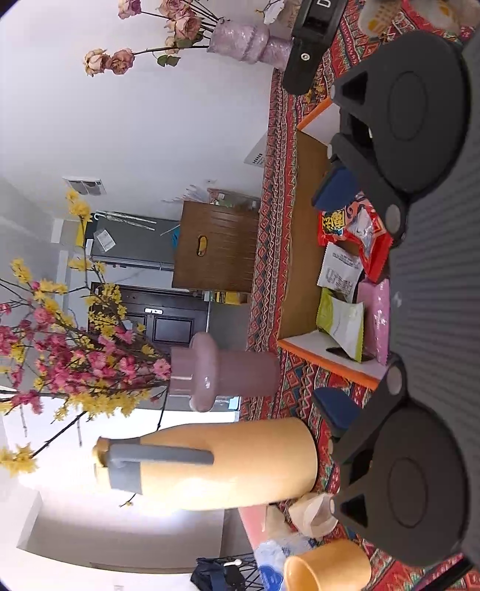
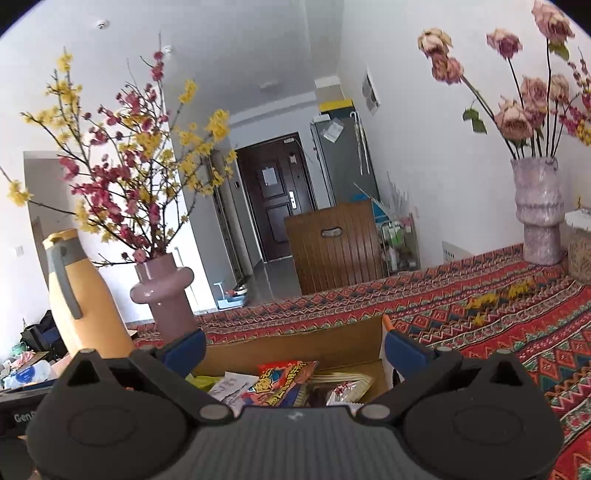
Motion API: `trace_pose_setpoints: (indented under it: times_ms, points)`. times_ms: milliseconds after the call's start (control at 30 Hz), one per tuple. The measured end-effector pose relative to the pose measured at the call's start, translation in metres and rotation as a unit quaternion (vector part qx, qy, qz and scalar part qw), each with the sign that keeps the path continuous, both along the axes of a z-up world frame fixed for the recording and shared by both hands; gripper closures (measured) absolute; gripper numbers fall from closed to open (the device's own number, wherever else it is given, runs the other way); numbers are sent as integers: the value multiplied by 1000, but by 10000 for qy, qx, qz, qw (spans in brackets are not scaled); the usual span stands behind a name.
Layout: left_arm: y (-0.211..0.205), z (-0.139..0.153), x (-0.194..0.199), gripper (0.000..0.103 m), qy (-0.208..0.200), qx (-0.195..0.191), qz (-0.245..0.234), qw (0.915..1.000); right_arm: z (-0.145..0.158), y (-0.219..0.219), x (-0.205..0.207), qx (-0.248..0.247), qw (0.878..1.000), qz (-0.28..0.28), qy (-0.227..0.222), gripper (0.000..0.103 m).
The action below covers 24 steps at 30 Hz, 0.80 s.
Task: Organize snacks
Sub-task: 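Move both open tools back toward the snack pile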
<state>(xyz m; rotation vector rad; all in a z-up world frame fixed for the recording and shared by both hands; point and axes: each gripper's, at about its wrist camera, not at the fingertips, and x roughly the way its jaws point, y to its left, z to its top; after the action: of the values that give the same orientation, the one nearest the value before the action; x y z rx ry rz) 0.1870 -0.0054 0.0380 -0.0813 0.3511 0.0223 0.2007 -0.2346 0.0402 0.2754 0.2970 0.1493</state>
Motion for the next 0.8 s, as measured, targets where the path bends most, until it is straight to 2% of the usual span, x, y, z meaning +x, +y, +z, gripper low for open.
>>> trace_pose_setpoints:
  times_ms: [233,400,600,800]
  points:
    - [10,1,-34,0,-32,236,67,9997,1,-2,-31,-179,9998,79,70,0]
    - [25,-16,-51,0,209,493,192,9984,-4,-2,-52,-352,9991,113,210,0]
    - [47,-41,-75,0,514,676,246,9961,-20,-4,-73,-432,9971,198,589,0]
    - [58,-62,-81,0,593,558,230,9964,-47,-4,-86,-455,9924,100,1142,0]
